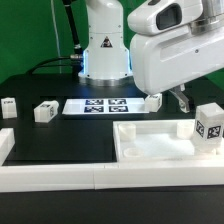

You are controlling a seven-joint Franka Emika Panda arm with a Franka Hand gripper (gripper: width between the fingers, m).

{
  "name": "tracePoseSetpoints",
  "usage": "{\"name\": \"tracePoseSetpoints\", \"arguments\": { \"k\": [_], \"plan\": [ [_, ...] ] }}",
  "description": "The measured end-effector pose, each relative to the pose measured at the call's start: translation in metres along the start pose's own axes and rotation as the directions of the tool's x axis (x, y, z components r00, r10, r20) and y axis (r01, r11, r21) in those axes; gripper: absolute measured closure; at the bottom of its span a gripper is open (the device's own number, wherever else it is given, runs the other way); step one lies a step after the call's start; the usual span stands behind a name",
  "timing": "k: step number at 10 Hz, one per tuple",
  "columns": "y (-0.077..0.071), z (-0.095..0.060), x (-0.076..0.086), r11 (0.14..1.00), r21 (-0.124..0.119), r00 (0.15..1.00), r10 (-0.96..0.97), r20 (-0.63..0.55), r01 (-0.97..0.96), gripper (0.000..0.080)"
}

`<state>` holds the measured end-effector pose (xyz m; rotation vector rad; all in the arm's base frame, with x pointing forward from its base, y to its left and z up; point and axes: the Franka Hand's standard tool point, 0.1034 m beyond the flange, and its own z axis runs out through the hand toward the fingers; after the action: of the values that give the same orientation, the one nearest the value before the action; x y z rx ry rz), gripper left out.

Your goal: Assemble square table

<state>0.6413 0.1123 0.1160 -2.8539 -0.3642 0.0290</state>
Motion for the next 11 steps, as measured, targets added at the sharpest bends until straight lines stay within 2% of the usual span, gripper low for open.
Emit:
{"name": "tracePoseSetpoints", "arguments": {
  "k": [2, 4, 5, 8, 11],
  "plan": [
    [0.000, 0.000, 0.000, 1.000, 0.002, 1.000, 0.008, 0.002, -0.008, 0.0151],
    [-0.002, 0.011, 0.004, 0.995, -0.025, 0.995, 0.098, 0.018, -0.097, 0.0151],
    [-0.005, 0.018, 0.006, 0.993, -0.025, 0.993, 0.117, 0.011, -0.116, 0.0151],
    [-0.001, 0.034, 0.004, 0.993, -0.024, 0.994, 0.112, -0.020, -0.112, 0.0151],
    [-0.001, 0.036, 0.000, 0.995, -0.026, 0.995, 0.097, -0.022, -0.098, 0.0151]
  ]
}}
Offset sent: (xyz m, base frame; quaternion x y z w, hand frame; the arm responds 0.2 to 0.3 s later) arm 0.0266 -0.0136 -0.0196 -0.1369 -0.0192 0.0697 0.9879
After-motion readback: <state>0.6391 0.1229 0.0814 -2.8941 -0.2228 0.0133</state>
